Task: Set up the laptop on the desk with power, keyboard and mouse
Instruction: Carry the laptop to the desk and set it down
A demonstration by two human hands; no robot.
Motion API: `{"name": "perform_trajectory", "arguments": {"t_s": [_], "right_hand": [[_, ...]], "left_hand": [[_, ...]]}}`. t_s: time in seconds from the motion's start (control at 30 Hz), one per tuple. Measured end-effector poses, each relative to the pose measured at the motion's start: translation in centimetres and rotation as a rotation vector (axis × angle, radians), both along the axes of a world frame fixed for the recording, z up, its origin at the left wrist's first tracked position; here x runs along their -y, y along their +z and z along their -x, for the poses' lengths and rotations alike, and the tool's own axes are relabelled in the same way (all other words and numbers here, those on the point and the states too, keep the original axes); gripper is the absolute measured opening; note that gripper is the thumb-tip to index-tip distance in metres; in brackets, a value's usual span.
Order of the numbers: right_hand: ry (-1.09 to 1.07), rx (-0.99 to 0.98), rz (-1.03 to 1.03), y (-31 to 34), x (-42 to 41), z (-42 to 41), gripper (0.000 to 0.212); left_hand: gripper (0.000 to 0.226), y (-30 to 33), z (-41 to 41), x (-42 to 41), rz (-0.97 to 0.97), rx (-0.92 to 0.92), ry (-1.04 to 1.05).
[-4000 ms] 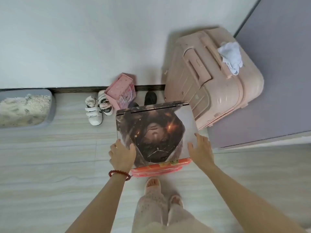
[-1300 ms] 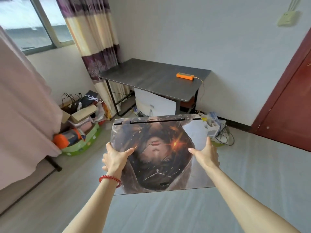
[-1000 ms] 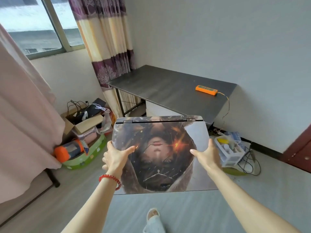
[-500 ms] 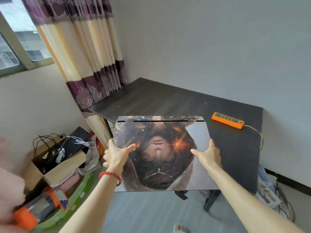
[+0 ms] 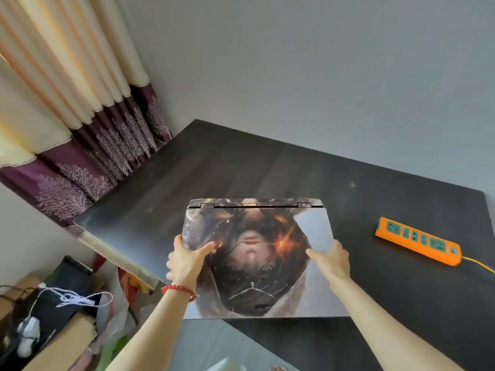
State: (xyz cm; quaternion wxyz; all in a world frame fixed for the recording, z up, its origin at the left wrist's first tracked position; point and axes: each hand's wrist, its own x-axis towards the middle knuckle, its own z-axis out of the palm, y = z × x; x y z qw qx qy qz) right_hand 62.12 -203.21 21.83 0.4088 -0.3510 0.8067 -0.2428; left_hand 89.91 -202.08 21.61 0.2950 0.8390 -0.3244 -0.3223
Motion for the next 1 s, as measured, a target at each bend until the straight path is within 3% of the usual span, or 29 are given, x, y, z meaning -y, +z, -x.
{"name": "perform_trajectory", "arguments": {"t_s": [0.13, 0.33, 0.57, 1.0], "right_hand": [[-0.11, 0.034, -0.054, -1.6, 5.0, -1.6, 0.055], [-0.324, 0.036, -0.112, -4.0, 10.0, -4.8, 0.061], [-0.49, 0.012, -0.075, -5.9, 14.8, -6.5, 0.052], [-0.54, -0.088, -0.106, -7.3, 18.3, -4.9, 0.045]], "left_hand": [[0.084, -2.3, -1.8, 7.6, -0.101, -0.019, -0.08], [0.087, -5.6, -4.1, 18.2, -0.208, 0.014, -0.262], [0.086, -7.6, -4.6, 26.6, -0.238, 0.044, -0.402], [0.086, -8.3, -1.8, 32.1, -0.249, 0.05, -0.542]]}}
